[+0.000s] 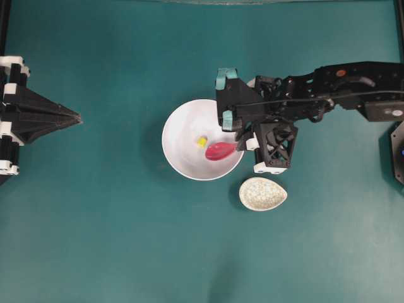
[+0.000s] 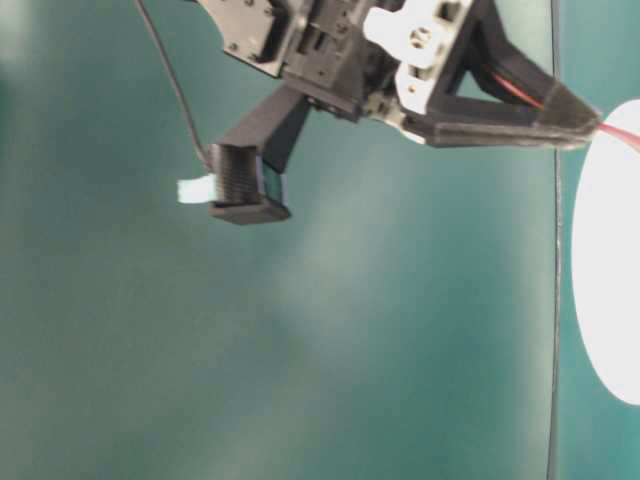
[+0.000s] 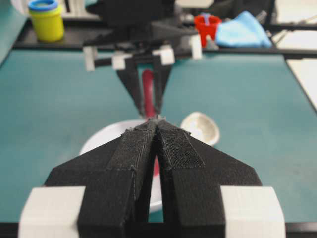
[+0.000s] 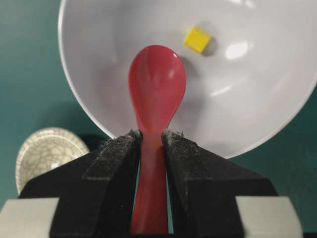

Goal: Scoop the yellow hexagonal prism block from the bowl with a spoon using the right arm.

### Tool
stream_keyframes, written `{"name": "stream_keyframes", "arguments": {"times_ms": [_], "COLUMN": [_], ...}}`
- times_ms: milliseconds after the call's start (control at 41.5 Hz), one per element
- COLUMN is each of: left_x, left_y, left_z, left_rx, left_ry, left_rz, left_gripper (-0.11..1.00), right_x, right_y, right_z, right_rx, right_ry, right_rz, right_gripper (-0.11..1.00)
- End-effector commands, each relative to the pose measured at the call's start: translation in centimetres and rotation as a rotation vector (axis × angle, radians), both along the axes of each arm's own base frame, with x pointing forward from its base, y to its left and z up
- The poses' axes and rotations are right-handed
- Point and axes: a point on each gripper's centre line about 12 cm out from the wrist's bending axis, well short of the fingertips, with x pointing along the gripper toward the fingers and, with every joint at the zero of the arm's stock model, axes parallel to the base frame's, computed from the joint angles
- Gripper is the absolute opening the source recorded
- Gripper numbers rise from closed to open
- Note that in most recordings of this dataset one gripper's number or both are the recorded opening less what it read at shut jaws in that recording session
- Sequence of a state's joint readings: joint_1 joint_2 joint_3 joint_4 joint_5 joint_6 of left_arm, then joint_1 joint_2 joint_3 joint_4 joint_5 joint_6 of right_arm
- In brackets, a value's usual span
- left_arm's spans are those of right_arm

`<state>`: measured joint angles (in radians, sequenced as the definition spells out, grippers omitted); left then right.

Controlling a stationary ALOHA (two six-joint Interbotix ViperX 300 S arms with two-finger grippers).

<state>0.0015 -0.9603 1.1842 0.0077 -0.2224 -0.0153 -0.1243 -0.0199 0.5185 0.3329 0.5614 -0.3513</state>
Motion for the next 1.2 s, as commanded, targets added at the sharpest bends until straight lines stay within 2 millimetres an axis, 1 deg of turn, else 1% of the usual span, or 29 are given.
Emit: {"name": "stream_keyframes", "arguments": {"times_ms": [0, 361, 651, 771, 1181], "left_x": [0.3, 0.3, 0.3, 0.3, 0.3], "left_y": [0.0, 0.0, 0.0, 0.0, 0.0], "left_z": [0.7, 0.7, 0.7, 0.8, 0.7], "left_rx": [0.001, 0.0, 0.001, 0.001, 0.001], "left_ry": [-0.015, -0.015, -0.015, -0.017, -0.015], "left_rz": [-0.001, 0.0, -0.001, -0.001, -0.001], "left_gripper": [0.0, 0.0, 0.0, 0.0, 0.0], "right_x": [0.6, 1.8, 2.7, 2.8, 2.8], "right_y": [-0.2, -1.0, -2.0, -2.2, -2.3], "right_z": [1.0, -0.6, -0.2, -0.1, -0.1], "right_rx": [-0.007, -0.045, -0.085, -0.101, -0.113], "right_ry": [-0.034, -0.064, -0.152, -0.176, -0.182], "right_rz": [-0.003, -0.02, -0.053, -0.055, -0.051], "right_gripper": [0.24, 0.24, 0.24, 0.24, 0.24]}}
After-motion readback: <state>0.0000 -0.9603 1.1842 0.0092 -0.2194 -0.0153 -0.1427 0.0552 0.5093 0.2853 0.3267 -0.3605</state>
